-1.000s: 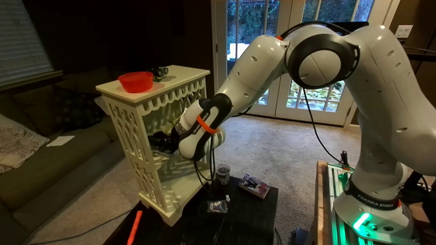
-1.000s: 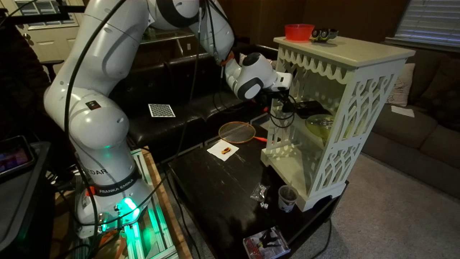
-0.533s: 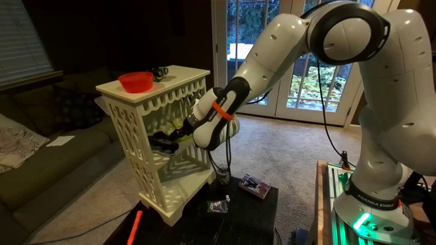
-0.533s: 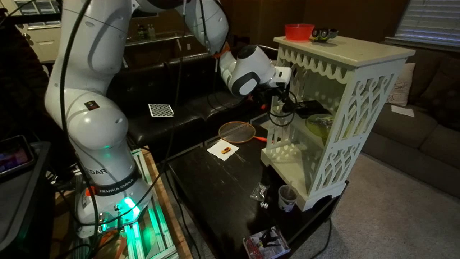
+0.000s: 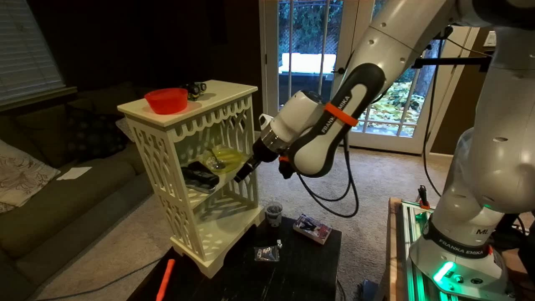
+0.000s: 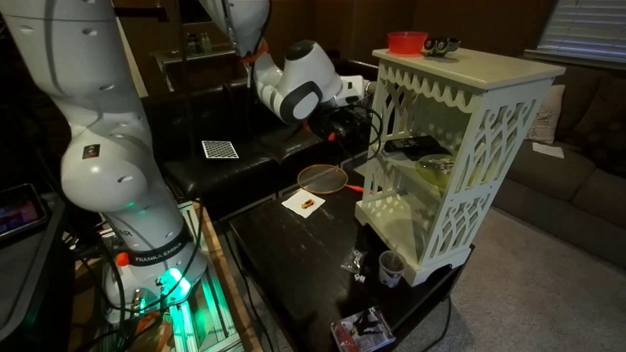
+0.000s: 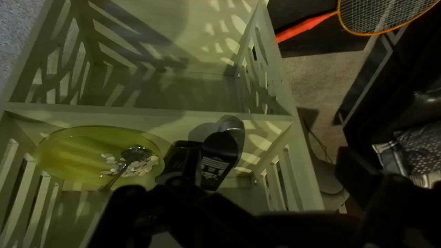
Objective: Put the remote control on the top shelf.
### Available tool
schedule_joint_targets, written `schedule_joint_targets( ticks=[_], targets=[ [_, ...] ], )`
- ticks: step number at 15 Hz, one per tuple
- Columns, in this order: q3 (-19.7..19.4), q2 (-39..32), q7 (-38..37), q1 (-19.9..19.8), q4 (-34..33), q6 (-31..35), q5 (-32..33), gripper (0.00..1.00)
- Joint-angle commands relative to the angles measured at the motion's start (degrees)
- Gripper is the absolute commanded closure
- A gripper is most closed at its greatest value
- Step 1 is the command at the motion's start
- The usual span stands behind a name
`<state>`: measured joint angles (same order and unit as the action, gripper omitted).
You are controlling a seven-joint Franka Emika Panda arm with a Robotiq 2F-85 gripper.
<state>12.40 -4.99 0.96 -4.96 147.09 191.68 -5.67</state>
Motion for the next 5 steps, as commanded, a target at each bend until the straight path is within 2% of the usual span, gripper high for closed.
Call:
schedule_joint_targets(
  ticks=[1,3,4,5],
  targets=[
    [5.8,7.5,-5.5,-5.7,7.7,-1.5,7.5,0.00],
    [3.9,6.9,-6.8,-4.5,8.9,1.2,10.4,0.00],
    [-0.3,5.8,-3.9,0.8,6.8,-0.4,6.3,0.00],
    [-0.9,5.9,-4.1,1.4,7.2,-0.3,6.5,0.00]
  ],
)
